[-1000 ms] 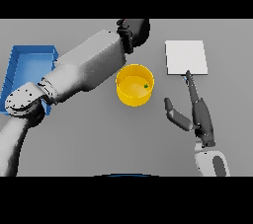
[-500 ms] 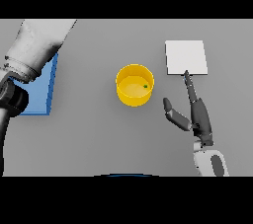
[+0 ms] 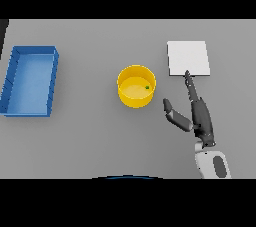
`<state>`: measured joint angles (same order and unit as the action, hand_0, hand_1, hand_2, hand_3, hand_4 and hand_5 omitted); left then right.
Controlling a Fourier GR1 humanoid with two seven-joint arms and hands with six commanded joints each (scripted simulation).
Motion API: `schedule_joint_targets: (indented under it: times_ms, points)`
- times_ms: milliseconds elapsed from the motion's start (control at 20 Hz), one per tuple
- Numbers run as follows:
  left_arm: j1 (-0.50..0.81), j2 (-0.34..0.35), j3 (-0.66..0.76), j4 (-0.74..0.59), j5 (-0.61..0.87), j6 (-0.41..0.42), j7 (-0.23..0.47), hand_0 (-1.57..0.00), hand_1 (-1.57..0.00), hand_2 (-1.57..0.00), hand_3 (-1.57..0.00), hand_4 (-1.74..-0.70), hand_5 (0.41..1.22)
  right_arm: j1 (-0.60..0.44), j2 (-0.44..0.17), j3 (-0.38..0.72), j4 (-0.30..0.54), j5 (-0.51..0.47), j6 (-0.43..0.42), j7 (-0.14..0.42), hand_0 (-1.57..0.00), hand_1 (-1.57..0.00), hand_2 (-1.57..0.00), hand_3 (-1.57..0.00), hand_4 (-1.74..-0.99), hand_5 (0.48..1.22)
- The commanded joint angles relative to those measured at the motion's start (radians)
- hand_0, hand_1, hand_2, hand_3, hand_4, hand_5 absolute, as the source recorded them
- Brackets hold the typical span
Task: Pick up the red beaker and tilt it to pour out 1 green nut into yellow bowl. Pick up the yellow bowl and place it on the metallic measuring scale.
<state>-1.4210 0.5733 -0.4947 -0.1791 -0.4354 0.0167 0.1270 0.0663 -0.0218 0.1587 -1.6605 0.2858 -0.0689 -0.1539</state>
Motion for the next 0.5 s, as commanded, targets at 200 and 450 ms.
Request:
schedule_joint_targets:
  times_ms: [200,450]
  points:
    - [0.188,0.044,0.113,-0.069,0.221,0.12,0.079,-1.57,-1.57,-1.57,-1.47,-1.74,1.221,-0.001,-0.003,0.006,0.005,0.03,-0.02,0.013,0.0,0.0,0.0,0.0,-1.047,0.651]
    - [0.392,0.074,0.137,-0.308,0.364,0.213,0.196,-1.57,-1.57,-1.57,-1.48,-1.74,1.221,-0.017,-0.016,0.006,0.003,0.05,-0.025,0.027,0.0,0.0,0.0,0.0,-1.041,0.65]
